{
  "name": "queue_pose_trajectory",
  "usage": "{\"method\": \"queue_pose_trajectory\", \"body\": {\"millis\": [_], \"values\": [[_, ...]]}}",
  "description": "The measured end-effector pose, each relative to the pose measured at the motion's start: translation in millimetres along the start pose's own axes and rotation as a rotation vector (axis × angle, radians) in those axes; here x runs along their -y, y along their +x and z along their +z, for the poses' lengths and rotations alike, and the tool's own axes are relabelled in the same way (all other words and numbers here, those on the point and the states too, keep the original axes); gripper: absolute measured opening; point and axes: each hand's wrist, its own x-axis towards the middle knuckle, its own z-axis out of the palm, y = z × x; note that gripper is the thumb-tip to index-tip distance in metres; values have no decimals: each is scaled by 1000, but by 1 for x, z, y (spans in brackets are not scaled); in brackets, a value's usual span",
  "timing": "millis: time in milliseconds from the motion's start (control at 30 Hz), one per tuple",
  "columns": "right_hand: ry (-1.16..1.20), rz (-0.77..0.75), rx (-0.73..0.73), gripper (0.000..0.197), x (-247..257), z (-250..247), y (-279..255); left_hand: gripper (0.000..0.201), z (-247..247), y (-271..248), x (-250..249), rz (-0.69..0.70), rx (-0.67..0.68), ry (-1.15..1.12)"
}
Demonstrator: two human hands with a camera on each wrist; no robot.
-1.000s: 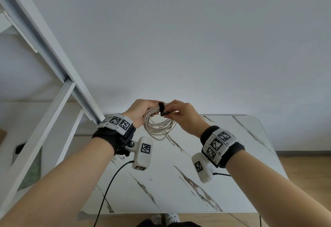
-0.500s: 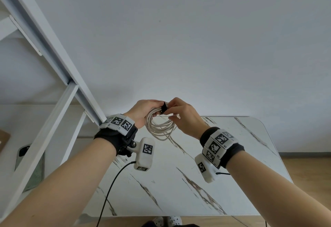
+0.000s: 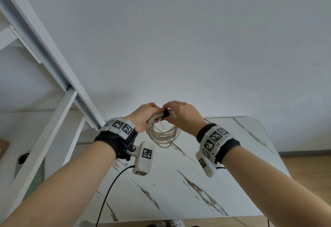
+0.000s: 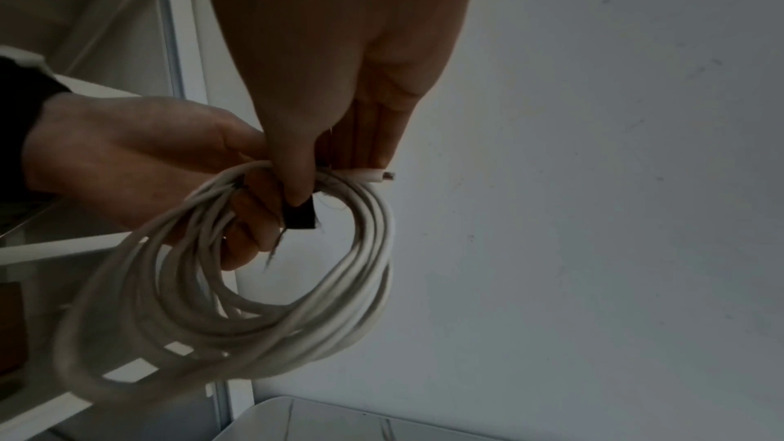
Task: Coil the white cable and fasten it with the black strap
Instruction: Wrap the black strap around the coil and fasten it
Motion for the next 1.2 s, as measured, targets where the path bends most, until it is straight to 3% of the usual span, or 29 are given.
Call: {"method": "queue_pose_trajectory", "body": {"millis": [200,367,467,600,767,1033,1200], "values": [[-157,-25,69,25,1,-4,-2,16,-2,-2,-5,-74,117,83],[-193,22,158,33,1,-5,-3,9,2,-6,-8,-105,186,100],[-57,102,178,33,-4,-4,-5,17,1,-6,-6,-112,138,142],[307,240,193,33,-11,-6,-6,30,0,-3,-1,-59,54,146],[547,312,140,40,-15,-5,-5,21,1,-2,1,-35,13,144],[483,284,90,22,-11,-3,-4,27,-5,-4,0,-48,41,122],[435,279,98,22,-8,-2,-3,24,-7,-3,2,-58,48,108]]}}
